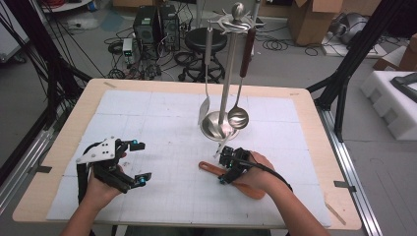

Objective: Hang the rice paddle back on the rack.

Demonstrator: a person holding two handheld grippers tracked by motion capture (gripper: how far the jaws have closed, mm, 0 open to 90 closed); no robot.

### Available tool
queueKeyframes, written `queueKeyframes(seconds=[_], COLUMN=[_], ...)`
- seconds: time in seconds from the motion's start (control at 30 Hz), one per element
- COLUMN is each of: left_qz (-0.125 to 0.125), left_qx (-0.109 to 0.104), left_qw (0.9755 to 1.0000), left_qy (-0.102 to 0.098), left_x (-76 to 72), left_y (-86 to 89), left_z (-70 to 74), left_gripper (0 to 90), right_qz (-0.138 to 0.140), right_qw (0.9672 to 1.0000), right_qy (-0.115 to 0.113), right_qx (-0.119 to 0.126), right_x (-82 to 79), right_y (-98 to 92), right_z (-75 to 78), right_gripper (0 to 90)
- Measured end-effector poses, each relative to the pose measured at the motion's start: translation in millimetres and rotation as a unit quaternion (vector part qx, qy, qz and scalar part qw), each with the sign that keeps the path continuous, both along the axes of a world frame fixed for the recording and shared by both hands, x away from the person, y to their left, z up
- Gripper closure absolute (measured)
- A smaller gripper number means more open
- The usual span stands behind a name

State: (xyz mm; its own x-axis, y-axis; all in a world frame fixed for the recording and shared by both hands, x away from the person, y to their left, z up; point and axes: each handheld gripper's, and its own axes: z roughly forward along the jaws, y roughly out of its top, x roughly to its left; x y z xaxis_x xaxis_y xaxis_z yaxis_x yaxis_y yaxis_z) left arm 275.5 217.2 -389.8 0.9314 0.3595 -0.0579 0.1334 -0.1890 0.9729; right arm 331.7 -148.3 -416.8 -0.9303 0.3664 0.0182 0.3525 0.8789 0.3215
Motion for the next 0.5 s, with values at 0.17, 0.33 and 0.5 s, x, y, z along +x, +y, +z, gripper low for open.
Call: queueKeyframes(seconds=[0.17, 0.33, 0.5], left_qz=[-0.002, -0.003, -0.003], left_qx=[0.003, 0.004, 0.005], left_qw=[1.0000, 1.0000, 1.0000], left_qy=[0.002, 0.001, 0.001], left_x=[0.5, 0.2, 0.5], left_y=[-2.1, -2.7, -2.2], left_z=[-1.1, -1.0, -1.0], left_gripper=[1.7, 1.7, 1.7], right_qz=[0.001, 0.008, 0.016], right_qw=[0.9997, 0.9985, 0.9953], right_qy=[-0.003, 0.004, 0.018], right_qx=[-0.024, -0.054, -0.094], right_x=[-4.0, -4.9, -0.5], right_y=[8.0, 16.9, 28.2], right_z=[2.2, 4.6, 6.4], right_gripper=[59.4, 64.8, 64.9])
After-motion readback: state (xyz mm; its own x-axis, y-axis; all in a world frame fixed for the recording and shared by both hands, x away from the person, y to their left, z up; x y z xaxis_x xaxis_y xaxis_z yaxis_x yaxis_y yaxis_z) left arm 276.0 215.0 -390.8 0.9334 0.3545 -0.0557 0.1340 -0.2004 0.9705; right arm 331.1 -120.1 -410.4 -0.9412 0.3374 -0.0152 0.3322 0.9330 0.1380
